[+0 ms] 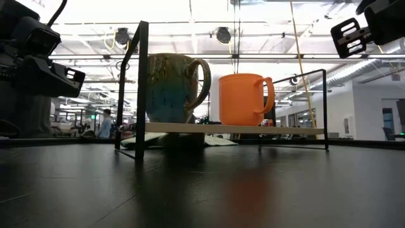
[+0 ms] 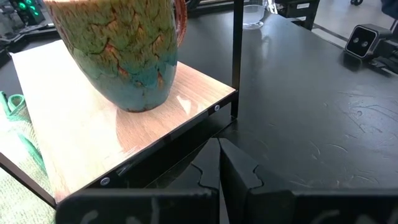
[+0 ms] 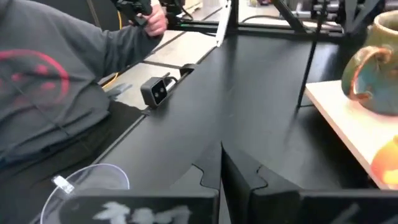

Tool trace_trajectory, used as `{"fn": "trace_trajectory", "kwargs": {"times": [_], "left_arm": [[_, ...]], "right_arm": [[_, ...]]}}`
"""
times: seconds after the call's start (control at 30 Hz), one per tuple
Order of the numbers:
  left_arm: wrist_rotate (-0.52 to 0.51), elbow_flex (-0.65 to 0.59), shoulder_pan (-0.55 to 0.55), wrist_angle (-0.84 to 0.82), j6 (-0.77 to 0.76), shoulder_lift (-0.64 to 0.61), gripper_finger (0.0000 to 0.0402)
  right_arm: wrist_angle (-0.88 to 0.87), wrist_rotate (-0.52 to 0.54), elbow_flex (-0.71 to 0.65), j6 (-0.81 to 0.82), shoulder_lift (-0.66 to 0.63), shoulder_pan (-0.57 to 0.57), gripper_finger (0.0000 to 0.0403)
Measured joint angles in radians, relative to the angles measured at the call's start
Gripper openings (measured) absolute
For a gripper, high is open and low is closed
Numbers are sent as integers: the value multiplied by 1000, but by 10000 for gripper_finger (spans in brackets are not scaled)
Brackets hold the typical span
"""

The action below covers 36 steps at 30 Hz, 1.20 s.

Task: Stack small to large cups/mugs on shelf
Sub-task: Put the transparent mug on the shelf

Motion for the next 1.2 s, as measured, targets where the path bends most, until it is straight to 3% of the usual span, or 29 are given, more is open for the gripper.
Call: {"fn": "trace_trajectory", "kwargs": {"times": [0.23, 0.57, 1.07, 1.2], "left_arm": [[0, 0, 0, -1, -2, 0, 5], [0, 0, 0, -1, -2, 0, 5], [0, 0, 0, -1, 0, 0, 5], [0, 0, 0, -1, 0, 0, 5]], "right_arm": [[87, 22, -38, -50, -20, 28, 0], [283, 22, -161, 20, -36, 69, 0], [288, 14, -167, -3, -36, 141, 0], [360, 13, -167, -28, -31, 176, 1]]}}
